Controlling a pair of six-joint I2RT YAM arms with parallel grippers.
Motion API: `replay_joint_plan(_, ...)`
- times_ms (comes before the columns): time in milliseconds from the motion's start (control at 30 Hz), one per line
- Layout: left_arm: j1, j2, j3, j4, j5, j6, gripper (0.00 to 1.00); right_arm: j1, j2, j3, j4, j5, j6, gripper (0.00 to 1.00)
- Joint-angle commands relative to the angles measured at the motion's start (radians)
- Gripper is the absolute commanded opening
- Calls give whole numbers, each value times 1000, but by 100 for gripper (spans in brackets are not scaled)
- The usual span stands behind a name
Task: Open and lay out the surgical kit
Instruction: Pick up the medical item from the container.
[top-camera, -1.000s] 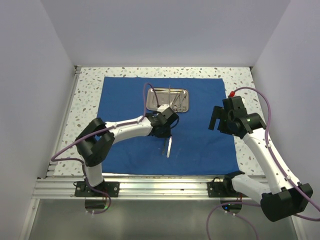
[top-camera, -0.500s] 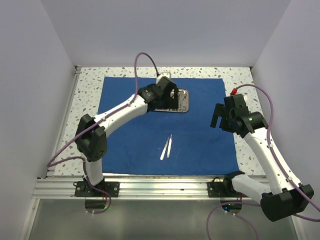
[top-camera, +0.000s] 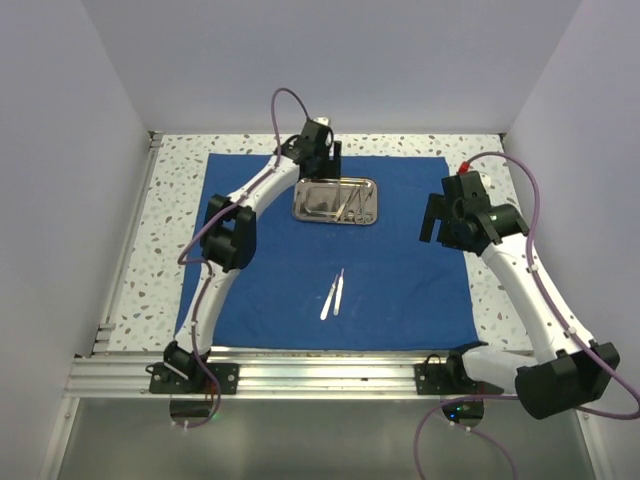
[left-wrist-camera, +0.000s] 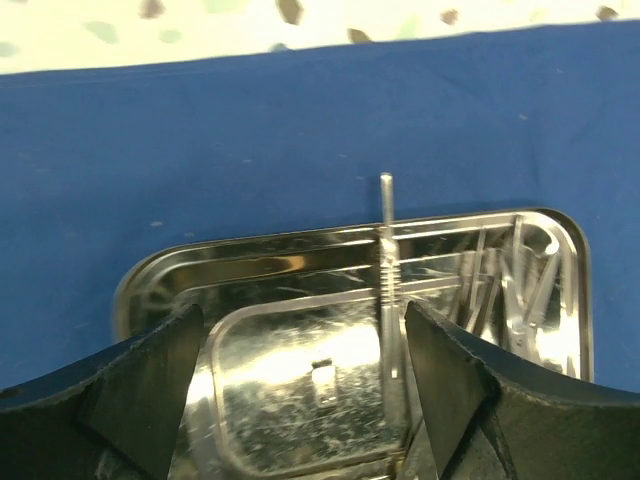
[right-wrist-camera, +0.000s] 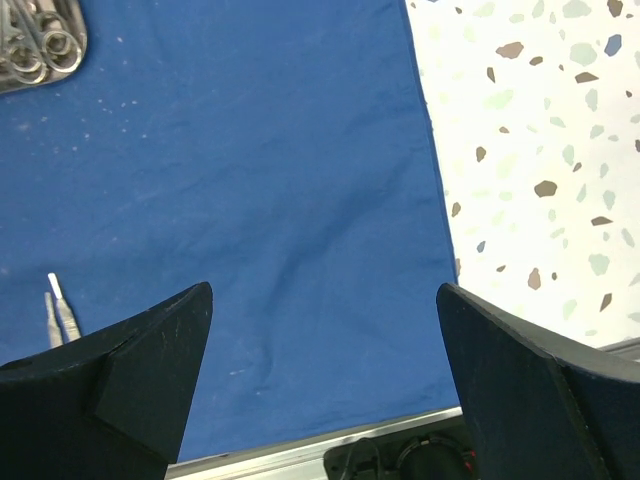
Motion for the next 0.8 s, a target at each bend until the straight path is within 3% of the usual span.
replay_joint_plan(0, 3, 20, 67, 134, 172, 39, 85, -4, 44, 45, 15, 40, -32, 98)
replay_joint_plan(200, 3, 77, 67, 153, 236, 13, 82, -8, 147, 88, 26, 34, -58, 98)
replay_joint_plan(500, -25, 126, 63, 151, 215, 24, 80, -7, 193, 59, 52, 6, -72, 98)
replay_joint_plan(767, -51, 175, 90, 108, 92, 33, 64, -7, 165, 33, 52, 9, -84, 99)
